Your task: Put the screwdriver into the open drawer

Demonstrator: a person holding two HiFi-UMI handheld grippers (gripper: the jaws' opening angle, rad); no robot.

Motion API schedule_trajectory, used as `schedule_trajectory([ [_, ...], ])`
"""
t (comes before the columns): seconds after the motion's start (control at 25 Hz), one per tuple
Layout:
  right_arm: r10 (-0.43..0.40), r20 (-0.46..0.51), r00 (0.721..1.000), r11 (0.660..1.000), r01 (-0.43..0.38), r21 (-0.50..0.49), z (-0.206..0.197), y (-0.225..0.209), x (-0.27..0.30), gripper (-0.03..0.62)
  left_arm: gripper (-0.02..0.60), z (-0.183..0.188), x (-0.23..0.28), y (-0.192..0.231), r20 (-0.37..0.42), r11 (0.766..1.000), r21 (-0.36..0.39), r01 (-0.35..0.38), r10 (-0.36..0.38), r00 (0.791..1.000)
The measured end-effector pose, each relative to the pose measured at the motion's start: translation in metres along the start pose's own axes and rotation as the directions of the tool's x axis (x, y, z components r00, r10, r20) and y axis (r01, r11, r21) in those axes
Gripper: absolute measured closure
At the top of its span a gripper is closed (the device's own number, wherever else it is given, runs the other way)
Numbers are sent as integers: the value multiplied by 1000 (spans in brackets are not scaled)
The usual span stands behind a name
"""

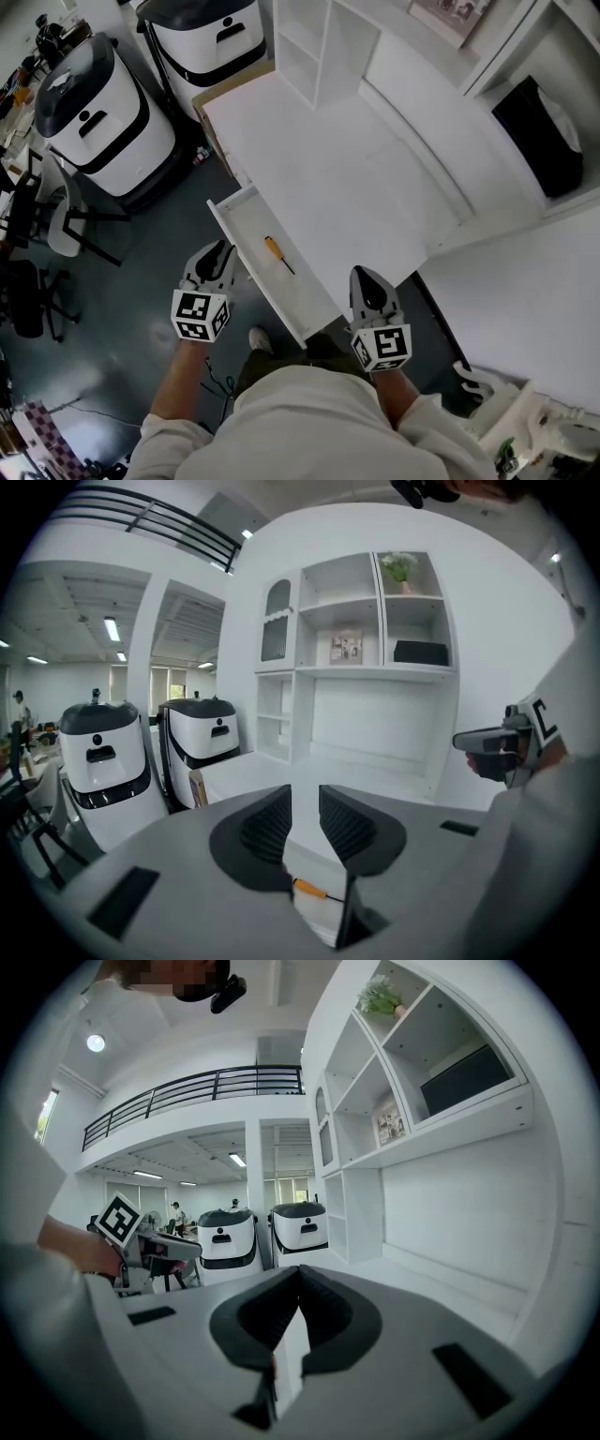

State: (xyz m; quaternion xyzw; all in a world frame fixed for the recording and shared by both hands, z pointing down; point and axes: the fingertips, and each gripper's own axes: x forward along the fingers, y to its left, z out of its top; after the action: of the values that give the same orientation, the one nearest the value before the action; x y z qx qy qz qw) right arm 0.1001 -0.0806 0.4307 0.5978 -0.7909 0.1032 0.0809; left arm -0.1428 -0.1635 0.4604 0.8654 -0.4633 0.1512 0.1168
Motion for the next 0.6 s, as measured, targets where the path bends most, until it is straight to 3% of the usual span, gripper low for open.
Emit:
schedule_trajectory([
  [0.2, 5, 6, 1000, 1000, -5, -9, 4, 8, 1, 591, 504, 12, -26, 9, 63, 996, -63, -55, 59, 996],
  [0.6, 2, 15, 1000, 999, -1, -32, 11, 13, 0, 591, 575, 15, -58, 11, 119, 992, -84, -94, 103, 988],
])
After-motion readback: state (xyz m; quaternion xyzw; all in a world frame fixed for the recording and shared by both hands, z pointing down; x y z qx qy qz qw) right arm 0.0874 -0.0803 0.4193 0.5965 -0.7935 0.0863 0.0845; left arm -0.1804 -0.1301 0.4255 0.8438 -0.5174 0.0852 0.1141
